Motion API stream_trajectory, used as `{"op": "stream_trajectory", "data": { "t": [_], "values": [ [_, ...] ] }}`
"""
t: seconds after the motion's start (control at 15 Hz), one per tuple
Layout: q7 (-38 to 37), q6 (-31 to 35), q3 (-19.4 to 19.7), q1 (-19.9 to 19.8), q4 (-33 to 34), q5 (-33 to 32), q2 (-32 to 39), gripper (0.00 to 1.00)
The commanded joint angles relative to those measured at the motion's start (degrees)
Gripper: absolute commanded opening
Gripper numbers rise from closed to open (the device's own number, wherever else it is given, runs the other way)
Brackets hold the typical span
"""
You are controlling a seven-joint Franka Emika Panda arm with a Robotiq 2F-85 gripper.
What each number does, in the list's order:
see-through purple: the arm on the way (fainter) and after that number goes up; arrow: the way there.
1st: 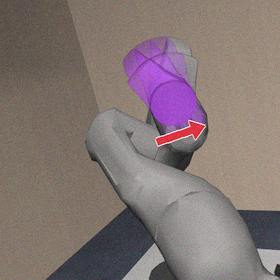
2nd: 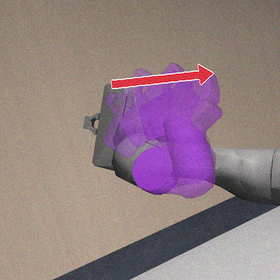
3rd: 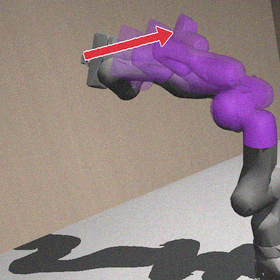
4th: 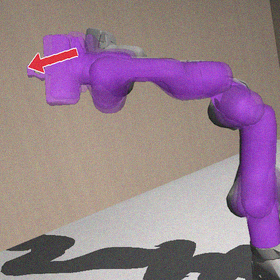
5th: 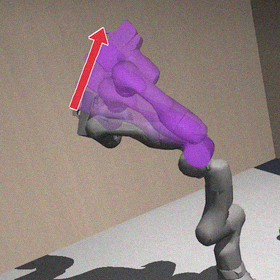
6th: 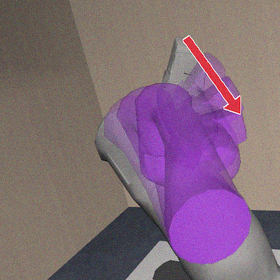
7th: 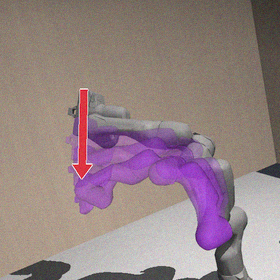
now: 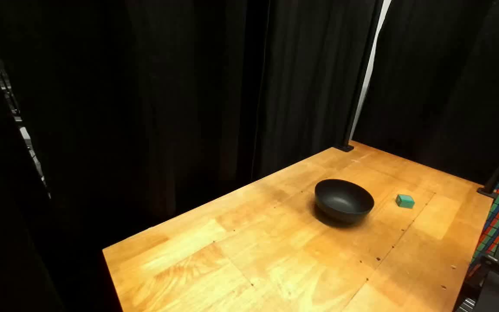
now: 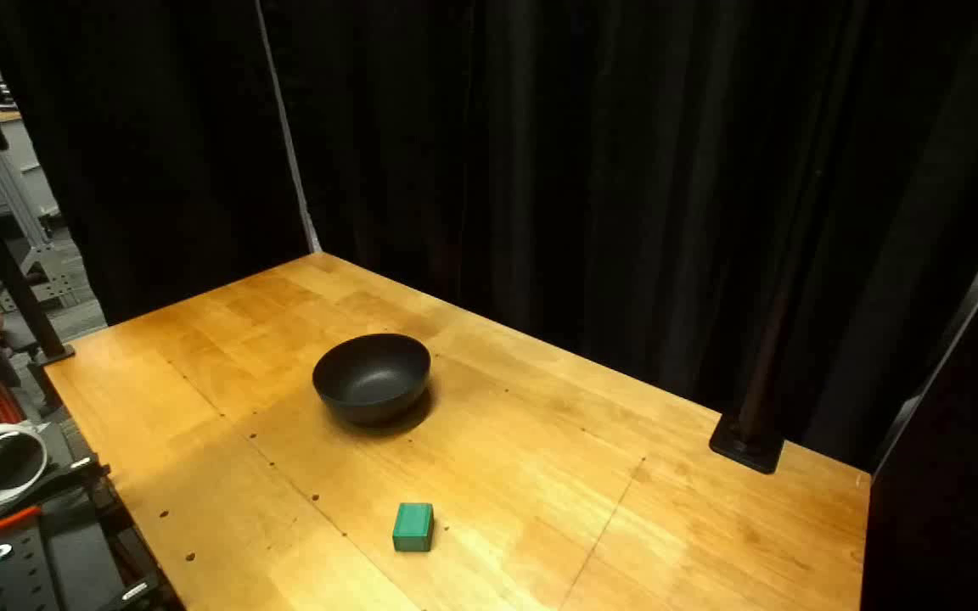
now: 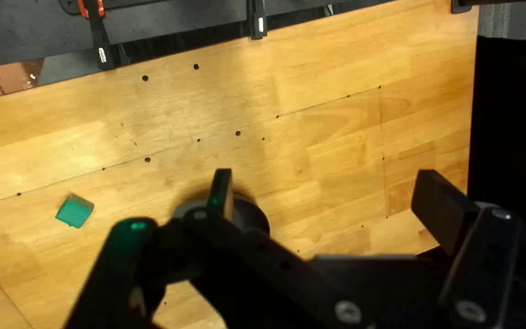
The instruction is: Put the block inside the black bowl.
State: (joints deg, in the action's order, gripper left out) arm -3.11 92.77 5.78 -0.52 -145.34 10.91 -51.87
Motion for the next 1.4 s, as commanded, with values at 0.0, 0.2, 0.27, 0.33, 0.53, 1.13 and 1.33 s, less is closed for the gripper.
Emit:
{"op": "stream_trajectory", "data": {
  "t": [0.0,0.2,0.27,0.33,0.53,1.13,1.33],
  "values": [
    [0.81,-0.31,-0.85,-1.33,0.4,0.66,0.14,1.0],
    [0.81,-0.31,-0.84,-1.32,0.66,0.67,-0.11,1.0],
    [0.81,-0.31,-0.84,-1.32,0.66,0.67,-0.11,1.0],
    [-1.53,2.11,-1.97,-2.39,0.47,0.29,2.5,1.0],
    [-6.86,11.89,-4.13,-5.67,-0.78,-1.73,9.16,1.0],
    [-23.24,36.89,-4.27,-13.22,2.02,-13.26,42.99,1.0],
    [-24.33,42.79,-1.26,-12.83,4.38,-12.06,52.36,1.0]
  ]
}}
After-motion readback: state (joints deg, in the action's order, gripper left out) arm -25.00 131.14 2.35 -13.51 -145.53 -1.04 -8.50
